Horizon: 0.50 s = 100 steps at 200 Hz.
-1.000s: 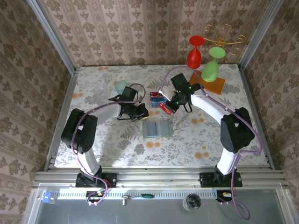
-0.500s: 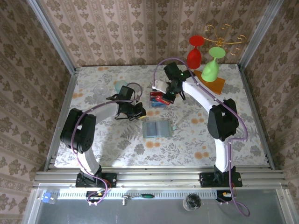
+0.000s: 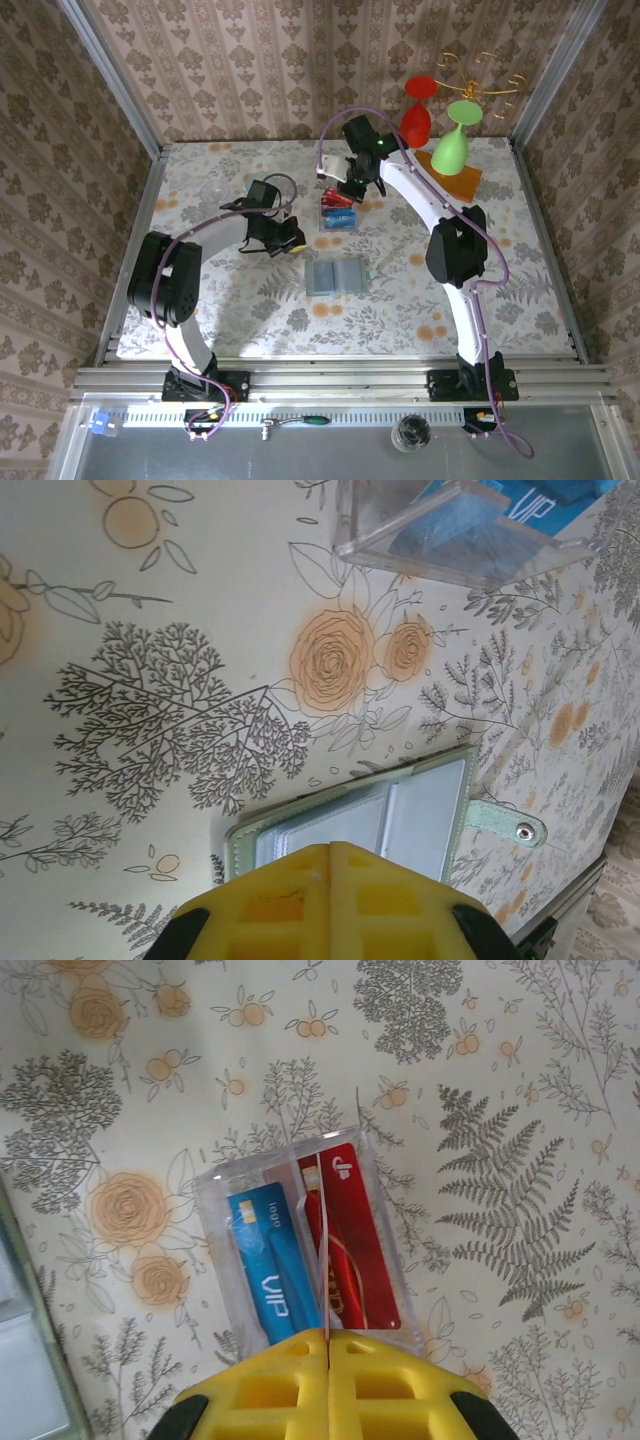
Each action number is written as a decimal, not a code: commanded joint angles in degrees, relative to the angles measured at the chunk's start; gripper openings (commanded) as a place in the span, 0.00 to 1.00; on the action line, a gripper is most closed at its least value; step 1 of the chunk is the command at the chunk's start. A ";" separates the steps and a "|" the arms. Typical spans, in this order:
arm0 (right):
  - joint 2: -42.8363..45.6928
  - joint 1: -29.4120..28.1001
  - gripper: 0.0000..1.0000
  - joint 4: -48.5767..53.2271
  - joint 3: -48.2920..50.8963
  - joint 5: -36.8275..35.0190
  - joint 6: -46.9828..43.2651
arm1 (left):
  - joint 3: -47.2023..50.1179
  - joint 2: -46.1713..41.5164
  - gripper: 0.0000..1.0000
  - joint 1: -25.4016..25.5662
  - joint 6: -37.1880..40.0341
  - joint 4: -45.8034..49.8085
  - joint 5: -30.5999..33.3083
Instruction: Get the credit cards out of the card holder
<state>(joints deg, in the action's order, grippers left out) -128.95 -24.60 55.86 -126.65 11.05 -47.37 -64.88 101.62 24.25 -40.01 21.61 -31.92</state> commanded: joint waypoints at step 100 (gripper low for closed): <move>-7.25 0.93 0.00 1.91 -7.66 -2.46 -4.60 | -1.21 0.68 0.00 -0.43 0.11 1.57 0.11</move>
<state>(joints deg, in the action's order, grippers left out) -134.63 -23.97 55.83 -131.98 9.58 -50.09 -65.67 101.65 24.27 -39.81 21.78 -31.88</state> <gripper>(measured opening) 0.040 0.051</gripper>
